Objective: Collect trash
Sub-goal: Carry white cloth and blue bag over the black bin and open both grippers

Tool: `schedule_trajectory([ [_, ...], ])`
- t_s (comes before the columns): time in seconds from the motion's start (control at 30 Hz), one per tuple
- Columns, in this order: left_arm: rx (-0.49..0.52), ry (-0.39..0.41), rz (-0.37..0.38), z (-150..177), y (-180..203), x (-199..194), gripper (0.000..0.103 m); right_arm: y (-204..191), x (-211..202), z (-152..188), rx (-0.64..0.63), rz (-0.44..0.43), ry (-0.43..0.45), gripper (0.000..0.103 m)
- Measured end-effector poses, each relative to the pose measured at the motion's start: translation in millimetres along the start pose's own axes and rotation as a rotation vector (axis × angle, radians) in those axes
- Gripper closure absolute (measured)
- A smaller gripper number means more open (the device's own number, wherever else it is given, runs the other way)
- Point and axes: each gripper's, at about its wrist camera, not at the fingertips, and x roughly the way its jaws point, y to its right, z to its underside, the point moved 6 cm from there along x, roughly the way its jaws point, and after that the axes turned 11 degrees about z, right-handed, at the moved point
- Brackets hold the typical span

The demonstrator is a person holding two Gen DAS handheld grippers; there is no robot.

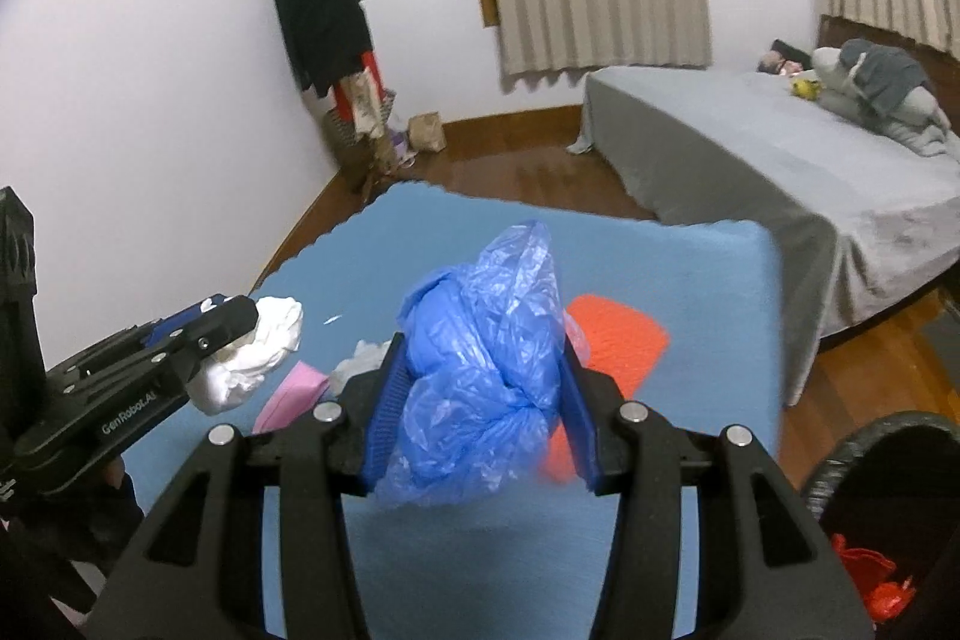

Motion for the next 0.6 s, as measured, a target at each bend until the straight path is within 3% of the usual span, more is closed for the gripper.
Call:
schedule_trajectory([
  [0.6,0.121,-0.002,0.228,-12,130,9,0.075,111,-80,7,0.119,0.173,0.088,0.057],
])
